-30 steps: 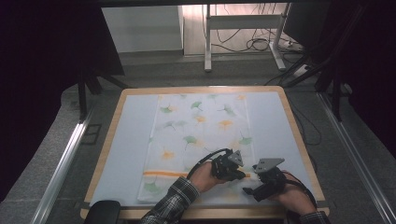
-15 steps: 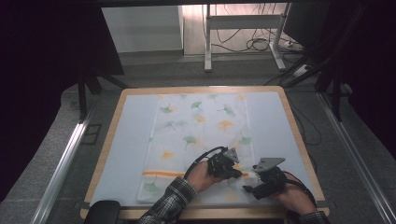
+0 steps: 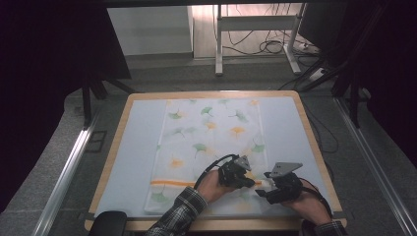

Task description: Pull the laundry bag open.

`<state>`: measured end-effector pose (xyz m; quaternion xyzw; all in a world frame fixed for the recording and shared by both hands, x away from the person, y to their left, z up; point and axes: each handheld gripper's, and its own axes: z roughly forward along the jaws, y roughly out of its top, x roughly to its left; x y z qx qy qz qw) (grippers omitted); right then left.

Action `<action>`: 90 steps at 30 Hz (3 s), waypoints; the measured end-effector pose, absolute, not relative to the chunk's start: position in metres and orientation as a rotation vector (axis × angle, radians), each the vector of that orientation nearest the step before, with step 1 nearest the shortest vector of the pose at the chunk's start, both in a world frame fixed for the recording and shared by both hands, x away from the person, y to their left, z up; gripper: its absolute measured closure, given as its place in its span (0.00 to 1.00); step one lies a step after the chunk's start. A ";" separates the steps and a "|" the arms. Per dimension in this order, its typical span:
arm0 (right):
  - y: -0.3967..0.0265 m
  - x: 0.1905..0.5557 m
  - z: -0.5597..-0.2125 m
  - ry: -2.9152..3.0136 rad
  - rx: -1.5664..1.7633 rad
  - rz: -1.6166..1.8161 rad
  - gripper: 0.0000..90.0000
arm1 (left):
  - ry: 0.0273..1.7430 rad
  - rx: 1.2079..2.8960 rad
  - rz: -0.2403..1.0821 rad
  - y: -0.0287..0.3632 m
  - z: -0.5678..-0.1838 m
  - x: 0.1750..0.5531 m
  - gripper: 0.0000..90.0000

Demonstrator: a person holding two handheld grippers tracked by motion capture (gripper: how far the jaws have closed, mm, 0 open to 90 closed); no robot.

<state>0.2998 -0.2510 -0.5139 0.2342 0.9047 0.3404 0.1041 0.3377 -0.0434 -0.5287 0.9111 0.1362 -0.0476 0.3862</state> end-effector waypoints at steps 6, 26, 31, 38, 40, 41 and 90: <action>-0.248 0.305 -0.521 2.697 0.689 0.952 0.34 | 0.361 2.318 -0.131 -0.043 -0.529 0.339 1.00; -0.250 0.302 -0.521 2.675 0.741 0.944 0.44 | 0.382 2.350 -0.122 -0.025 -0.526 0.337 1.00; -0.250 0.301 -0.521 2.673 0.743 0.945 0.44 | 0.389 2.349 -0.126 -0.019 -0.526 0.336 1.00; -0.251 0.301 -0.521 2.668 0.751 0.950 0.44 | 0.385 2.370 -0.107 -0.011 -0.524 0.335 1.00; -0.251 0.301 -0.521 2.667 0.753 0.949 0.44 | 0.381 2.379 -0.100 -0.008 -0.524 0.335 1.00; -0.251 0.301 -0.521 2.666 0.754 0.949 0.44 | 0.387 2.378 -0.099 -0.007 -0.525 0.334 1.00; -0.253 0.300 -0.522 2.657 0.761 0.974 0.44 | 0.417 2.333 -0.066 -0.023 -0.527 0.334 0.79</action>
